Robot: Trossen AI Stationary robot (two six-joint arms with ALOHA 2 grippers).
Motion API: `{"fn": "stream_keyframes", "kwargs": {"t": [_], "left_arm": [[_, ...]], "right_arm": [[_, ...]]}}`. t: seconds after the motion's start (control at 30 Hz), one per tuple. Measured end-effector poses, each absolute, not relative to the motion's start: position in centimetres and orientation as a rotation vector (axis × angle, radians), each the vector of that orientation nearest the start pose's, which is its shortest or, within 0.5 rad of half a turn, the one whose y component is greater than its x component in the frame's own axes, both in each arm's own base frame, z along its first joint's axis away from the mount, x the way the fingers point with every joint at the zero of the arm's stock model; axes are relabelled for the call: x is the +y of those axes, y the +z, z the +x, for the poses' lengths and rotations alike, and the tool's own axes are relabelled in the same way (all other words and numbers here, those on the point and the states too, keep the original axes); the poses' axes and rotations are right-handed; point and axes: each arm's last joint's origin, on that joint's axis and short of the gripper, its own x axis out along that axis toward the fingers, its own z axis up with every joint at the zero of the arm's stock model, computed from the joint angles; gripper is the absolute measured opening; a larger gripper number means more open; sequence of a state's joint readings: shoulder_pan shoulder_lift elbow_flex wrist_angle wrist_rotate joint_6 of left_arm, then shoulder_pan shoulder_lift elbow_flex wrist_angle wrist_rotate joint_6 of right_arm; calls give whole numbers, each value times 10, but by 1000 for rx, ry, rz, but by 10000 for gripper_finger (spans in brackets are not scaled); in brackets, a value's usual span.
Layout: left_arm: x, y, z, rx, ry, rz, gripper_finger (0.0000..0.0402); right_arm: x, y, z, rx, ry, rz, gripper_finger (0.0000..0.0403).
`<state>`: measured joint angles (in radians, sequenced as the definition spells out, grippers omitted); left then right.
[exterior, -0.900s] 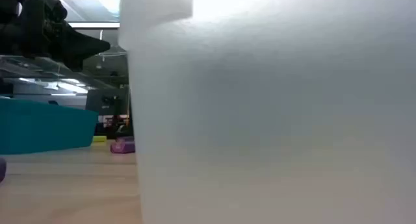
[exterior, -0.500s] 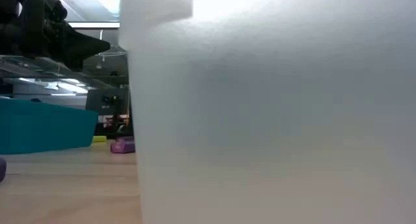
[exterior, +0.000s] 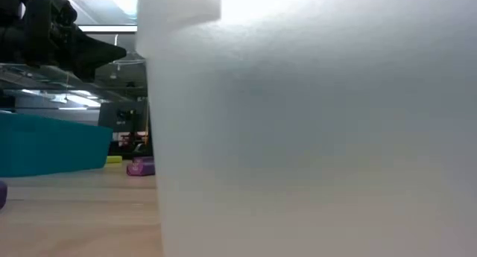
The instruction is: Sort blocks
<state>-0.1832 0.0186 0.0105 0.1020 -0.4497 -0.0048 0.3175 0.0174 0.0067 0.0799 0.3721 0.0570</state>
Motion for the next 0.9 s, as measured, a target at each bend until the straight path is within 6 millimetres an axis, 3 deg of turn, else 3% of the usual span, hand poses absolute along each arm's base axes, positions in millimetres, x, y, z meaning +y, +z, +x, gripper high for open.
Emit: {"fn": "stream_keyframes", "kwargs": {"t": [0.43,0.7,0.9], "left_arm": [[-5,176,96,-103,265,-67,15],[-4,191,93,-283,233,-315,15],[-5,202,90,-390,173,-319,15]], "right_arm": [[20,172,95,-67,-53,80,34],[20,172,95,-67,-53,80,34],[20,172,95,-66,-53,80,34]]}}
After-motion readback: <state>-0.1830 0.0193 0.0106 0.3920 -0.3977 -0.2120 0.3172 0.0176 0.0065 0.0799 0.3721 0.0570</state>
